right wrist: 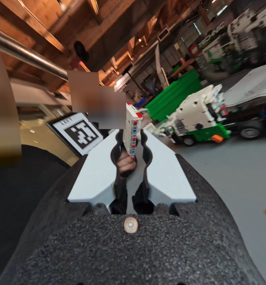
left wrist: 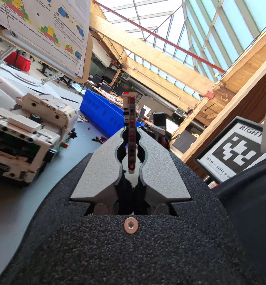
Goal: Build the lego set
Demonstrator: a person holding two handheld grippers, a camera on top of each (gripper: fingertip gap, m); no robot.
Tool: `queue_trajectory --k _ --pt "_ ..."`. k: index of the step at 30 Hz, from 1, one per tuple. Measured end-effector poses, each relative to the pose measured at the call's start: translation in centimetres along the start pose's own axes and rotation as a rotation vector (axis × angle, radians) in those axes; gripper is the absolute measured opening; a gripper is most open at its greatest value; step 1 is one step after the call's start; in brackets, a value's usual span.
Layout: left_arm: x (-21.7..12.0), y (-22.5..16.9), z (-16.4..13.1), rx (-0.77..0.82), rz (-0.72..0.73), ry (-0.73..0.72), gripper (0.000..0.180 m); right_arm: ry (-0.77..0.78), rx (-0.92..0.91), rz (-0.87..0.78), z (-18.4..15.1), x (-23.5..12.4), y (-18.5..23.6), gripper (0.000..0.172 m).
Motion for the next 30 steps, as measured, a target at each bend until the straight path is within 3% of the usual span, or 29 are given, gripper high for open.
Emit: queue_trajectory --k 2,4,6,8,13,19,26,30 --pt "-0.5 1.2 -0.3 0.062 0.051 0.091 0.006 0.131 -0.254 -0.223 0.6 -2.6 -1.6 0.023" --pt "-0.7 2.7 -1.0 0.121 0.125 0.180 0.006 0.328 -0.430 -0.399 -1.0 -4.7 -3.1 0.026" --pt "-0.4 3.1 -1.6 0.147 0.120 0.237 0.006 0.509 -0.470 -0.485 -4.0 -5.8 -4.1 0.026" --pt "0.2 3.0 -2.1 0.169 0.102 0.265 0.006 0.593 -0.512 -0.570 -6.3 -6.1 -4.8 0.024" --pt "1.3 2.8 -3.2 0.261 0.071 0.312 0.006 0.665 -0.719 -0.606 -8.7 -5.3 -5.0 0.018" --pt "1.5 2.2 -1.8 0.398 0.028 0.212 0.006 0.770 -0.701 -0.555 -9.2 -4.4 -6.3 0.014" --pt "1.7 2.0 -1.8 0.413 0.008 0.201 0.006 0.830 -0.688 -0.521 -9.6 -4.1 -6.9 0.012" --pt "1.7 2.0 -1.8 0.412 0.011 0.203 0.006 0.846 -0.703 -0.516 -9.8 -4.1 -6.9 0.003"
Point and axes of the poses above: each gripper's, where its closed fingertips meet, x out along the fingers, z out of its top, y = z × x across the jaws, the point moved 2 cm from there along -x, back along the fingers
